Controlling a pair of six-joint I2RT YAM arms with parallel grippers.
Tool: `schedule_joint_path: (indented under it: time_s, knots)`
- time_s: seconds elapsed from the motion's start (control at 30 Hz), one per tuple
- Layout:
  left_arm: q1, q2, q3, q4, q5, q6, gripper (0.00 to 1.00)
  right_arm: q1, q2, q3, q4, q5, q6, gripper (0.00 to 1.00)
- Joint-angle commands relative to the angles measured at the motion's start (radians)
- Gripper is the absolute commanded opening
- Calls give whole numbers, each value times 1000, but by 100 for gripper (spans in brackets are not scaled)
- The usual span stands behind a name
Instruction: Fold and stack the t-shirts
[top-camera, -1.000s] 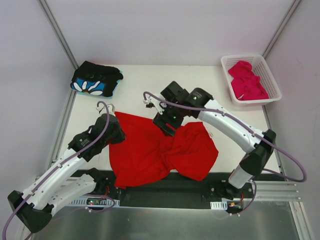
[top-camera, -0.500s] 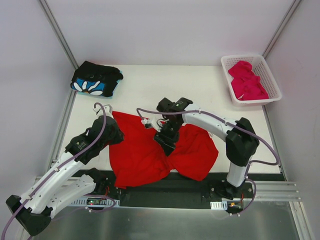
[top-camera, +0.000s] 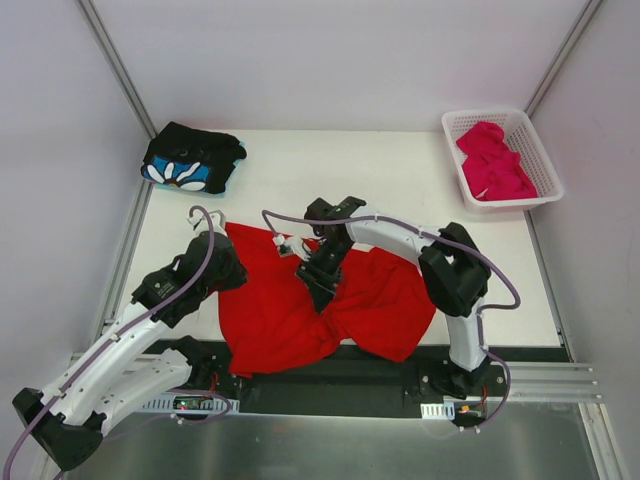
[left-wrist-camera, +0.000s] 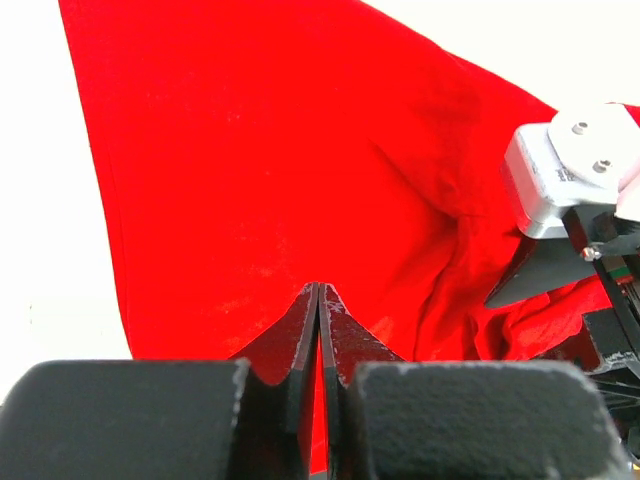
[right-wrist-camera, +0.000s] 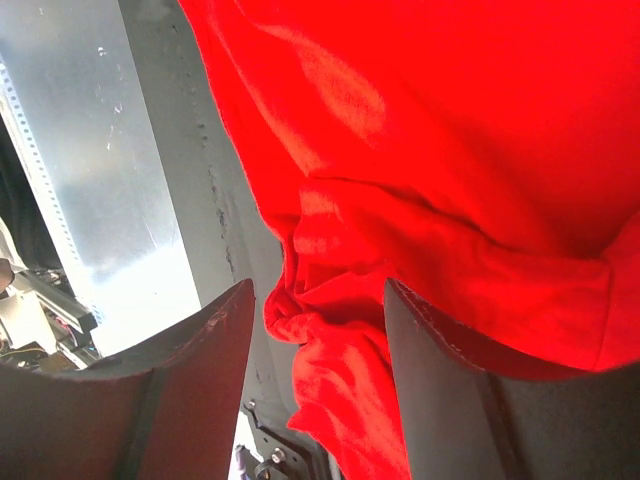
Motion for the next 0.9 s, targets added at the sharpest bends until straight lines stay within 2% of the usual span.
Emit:
schedule_joint_path:
  time_s: [0.0, 0.6, 0.87]
  knots:
    - [-9, 16, 17, -16, -17, 11, 1, -11, 51, 75, -17, -78, -70, 57]
    - [-9, 47, 55, -22, -9, 16, 1, -134, 151, 86, -63, -125, -147, 57]
    - [-9, 45, 61, -29, -14, 11, 1, -140, 140, 34, -60, -173, -145, 55]
